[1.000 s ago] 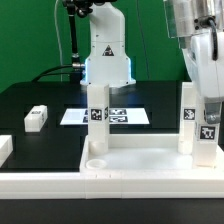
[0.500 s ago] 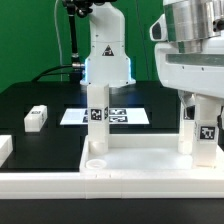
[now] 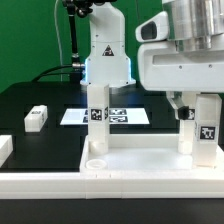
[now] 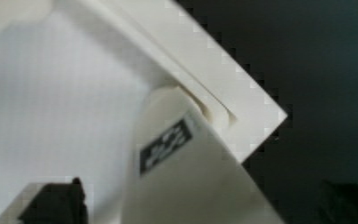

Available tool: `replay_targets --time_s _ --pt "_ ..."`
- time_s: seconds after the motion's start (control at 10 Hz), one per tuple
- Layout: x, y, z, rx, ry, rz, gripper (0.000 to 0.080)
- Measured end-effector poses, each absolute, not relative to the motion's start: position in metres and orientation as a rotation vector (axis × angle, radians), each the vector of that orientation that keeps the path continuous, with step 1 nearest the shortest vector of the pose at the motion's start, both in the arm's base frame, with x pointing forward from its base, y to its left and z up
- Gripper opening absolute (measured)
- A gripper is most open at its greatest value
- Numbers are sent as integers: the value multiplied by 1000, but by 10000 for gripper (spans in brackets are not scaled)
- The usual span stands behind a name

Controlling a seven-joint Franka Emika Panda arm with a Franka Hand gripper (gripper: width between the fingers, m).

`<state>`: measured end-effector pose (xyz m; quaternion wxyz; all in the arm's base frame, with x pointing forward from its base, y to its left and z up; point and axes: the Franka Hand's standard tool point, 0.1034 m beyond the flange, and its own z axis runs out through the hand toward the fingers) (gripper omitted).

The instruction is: Assemble desk

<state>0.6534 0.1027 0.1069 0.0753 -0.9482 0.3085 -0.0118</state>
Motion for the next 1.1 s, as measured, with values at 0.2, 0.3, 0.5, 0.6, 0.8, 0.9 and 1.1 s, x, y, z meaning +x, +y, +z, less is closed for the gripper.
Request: replay_targets --time_s 0.2,0.3,0.5,0.6,0.8,0.9,1.1 --pt "652 106 106 -2881 846 -44 613" --pt "653 106 106 -2874 875 -43 613" --pt "652 106 106 -2844 966 -35 430" --pt "651 102 105 -2813 1069 -20 300" --pt "651 99 104 -2681 1370 3 300" --pt "649 100 106 -2498 1668 41 295" --pt "648 98 102 -2032 2108 117 295"
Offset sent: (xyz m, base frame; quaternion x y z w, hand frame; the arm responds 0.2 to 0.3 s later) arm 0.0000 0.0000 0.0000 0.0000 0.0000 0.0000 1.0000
